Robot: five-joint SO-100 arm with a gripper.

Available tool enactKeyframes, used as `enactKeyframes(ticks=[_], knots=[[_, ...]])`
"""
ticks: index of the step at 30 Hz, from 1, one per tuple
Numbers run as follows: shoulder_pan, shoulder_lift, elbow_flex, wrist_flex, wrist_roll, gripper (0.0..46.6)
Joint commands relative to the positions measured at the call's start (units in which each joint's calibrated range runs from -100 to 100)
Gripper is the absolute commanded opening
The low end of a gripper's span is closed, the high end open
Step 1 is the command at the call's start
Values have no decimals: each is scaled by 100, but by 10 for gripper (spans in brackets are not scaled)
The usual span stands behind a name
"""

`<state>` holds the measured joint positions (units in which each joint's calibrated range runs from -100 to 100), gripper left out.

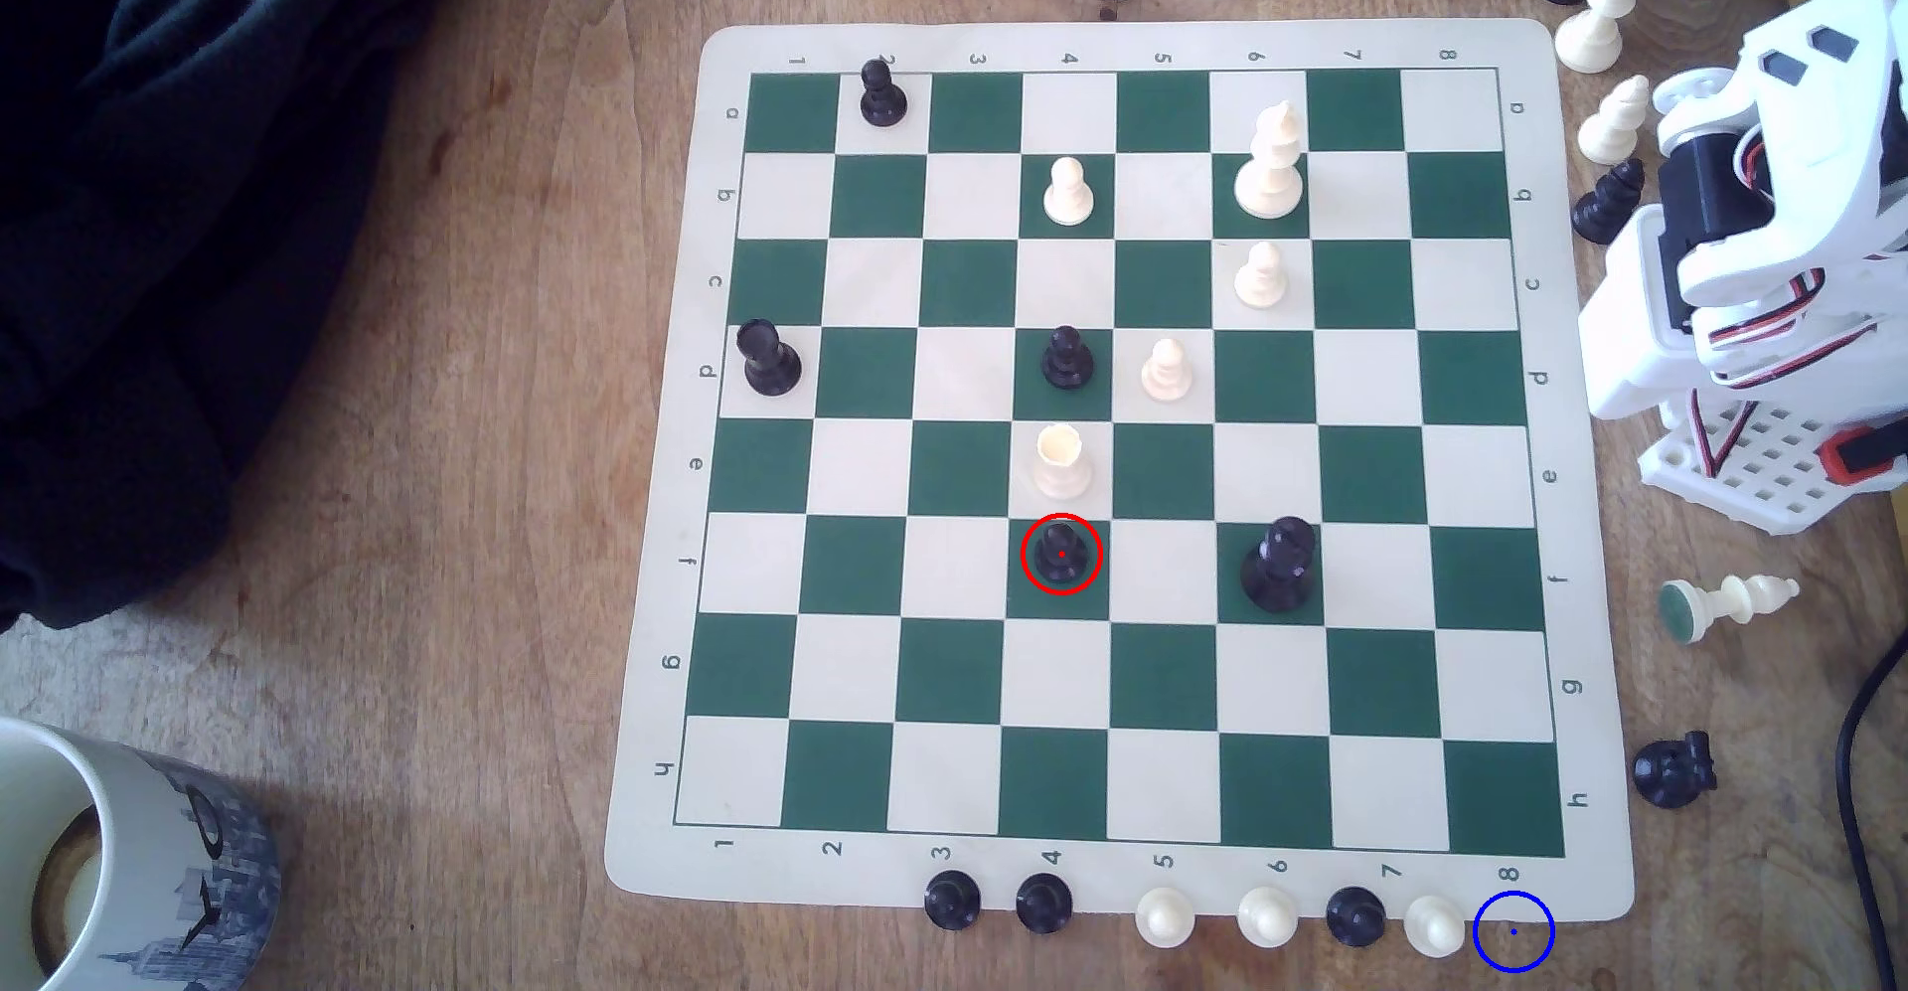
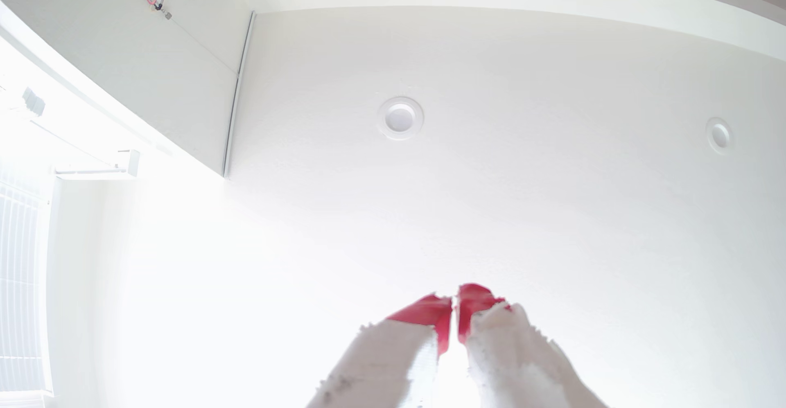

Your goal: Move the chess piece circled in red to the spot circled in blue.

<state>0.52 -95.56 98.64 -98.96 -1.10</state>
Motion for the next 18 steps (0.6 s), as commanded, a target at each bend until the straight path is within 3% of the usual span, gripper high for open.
enactKeyframes(ticks=[1, 9, 18], knots=[[23, -28, 136, -71, 5, 2], [31, -28, 126, 617, 5, 2], [-56, -20, -145, 3959, -20, 2]])
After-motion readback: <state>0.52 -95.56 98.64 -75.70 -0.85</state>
